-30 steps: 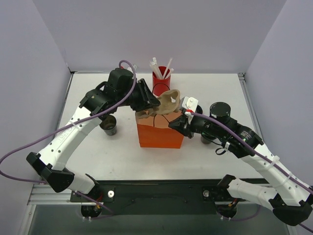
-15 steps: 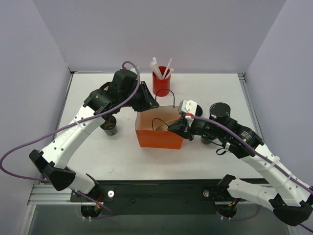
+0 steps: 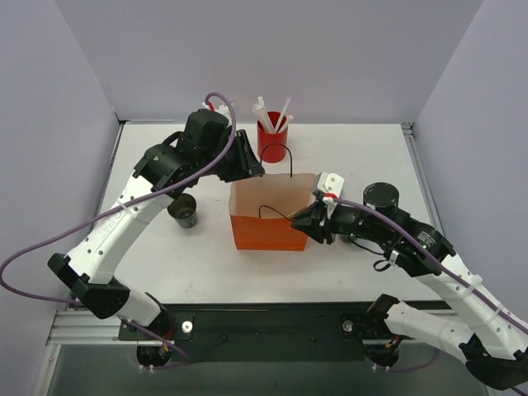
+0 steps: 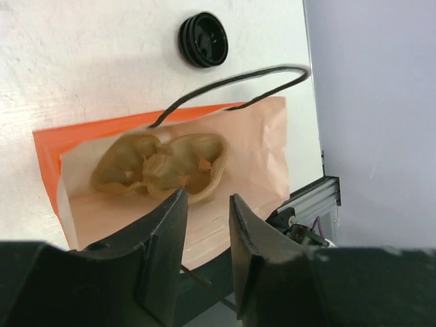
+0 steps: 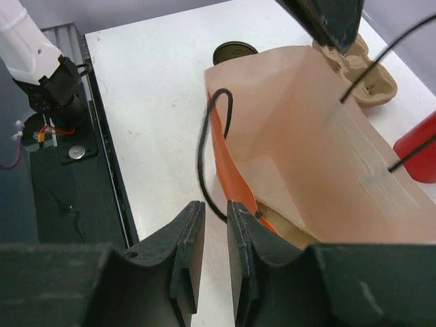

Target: Pack the takeout coffee

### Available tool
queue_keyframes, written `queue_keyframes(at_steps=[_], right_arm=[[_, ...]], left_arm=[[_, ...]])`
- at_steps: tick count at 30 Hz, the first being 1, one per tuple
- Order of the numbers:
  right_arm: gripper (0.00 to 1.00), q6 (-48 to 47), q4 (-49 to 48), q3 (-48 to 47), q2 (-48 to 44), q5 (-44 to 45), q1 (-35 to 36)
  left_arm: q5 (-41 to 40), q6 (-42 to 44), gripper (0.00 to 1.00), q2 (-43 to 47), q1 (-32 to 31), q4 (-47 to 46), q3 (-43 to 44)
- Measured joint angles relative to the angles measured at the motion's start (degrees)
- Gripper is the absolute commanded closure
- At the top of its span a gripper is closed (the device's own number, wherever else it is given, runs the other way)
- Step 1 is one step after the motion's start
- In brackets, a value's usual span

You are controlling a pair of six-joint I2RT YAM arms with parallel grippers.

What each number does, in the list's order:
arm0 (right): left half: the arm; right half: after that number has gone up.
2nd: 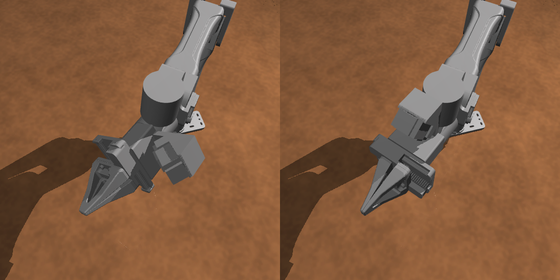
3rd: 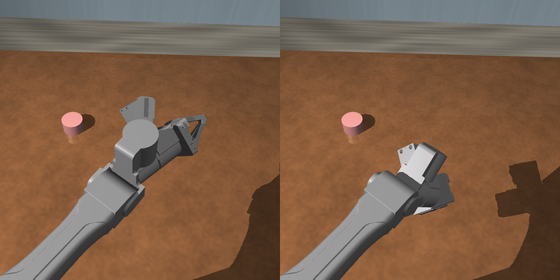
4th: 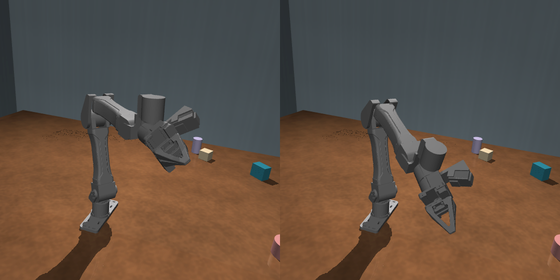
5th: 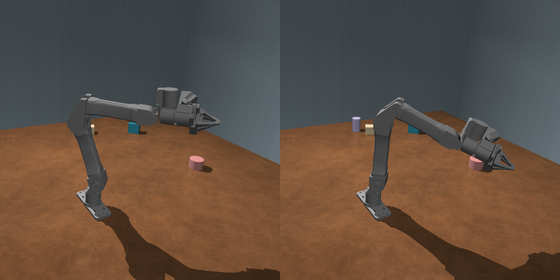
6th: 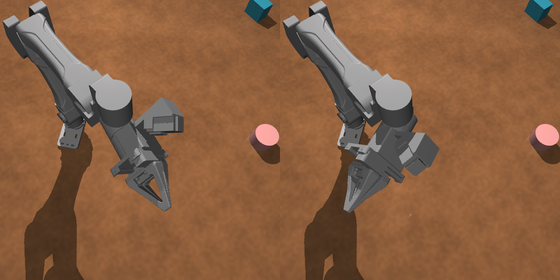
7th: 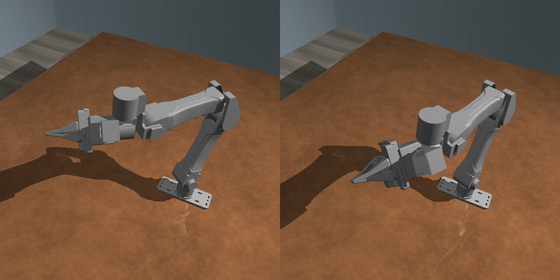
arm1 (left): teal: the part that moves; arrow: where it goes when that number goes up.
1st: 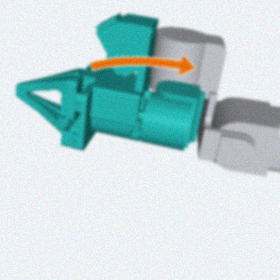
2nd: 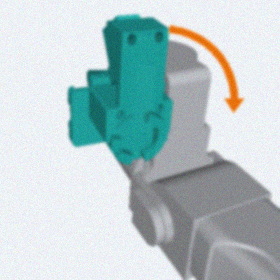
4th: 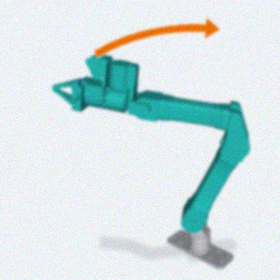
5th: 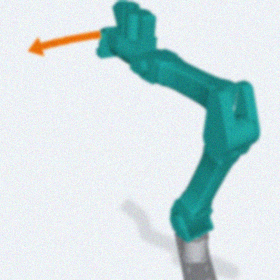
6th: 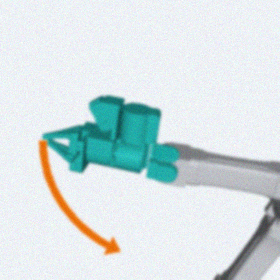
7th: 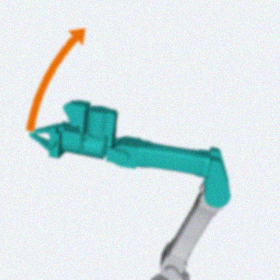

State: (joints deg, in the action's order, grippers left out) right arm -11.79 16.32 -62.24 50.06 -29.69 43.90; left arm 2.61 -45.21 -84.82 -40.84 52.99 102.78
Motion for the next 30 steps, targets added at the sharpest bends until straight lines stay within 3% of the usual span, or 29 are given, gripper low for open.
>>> queue_keyframes(at_steps=[6, 15, 20, 30], right_arm=[[0.62, 8.72, 1.70, -0.22, -2.84, 5.44, 0.00], [0.55, 25.90, 4.87, -8.35, -1.95, 21.94, 0.00], [0.54, 31.54, 8.07, -14.49, 1.66, 32.26, -0.09], [0.55, 38.86, 18.64, -21.84, 13.20, 38.47, -0.44]], left_arm=[[-3.69, 6.08, 0.45, -0.42, 0.00, 4.76, 5.77], [-8.02, 10.21, 0.40, -2.34, 0.00, 12.92, 5.92], [-10.47, 12.02, 0.41, -2.51, 0.00, 15.02, 5.92], [-13.73, 14.34, 0.52, -5.90, 0.02, 15.56, 5.51]])
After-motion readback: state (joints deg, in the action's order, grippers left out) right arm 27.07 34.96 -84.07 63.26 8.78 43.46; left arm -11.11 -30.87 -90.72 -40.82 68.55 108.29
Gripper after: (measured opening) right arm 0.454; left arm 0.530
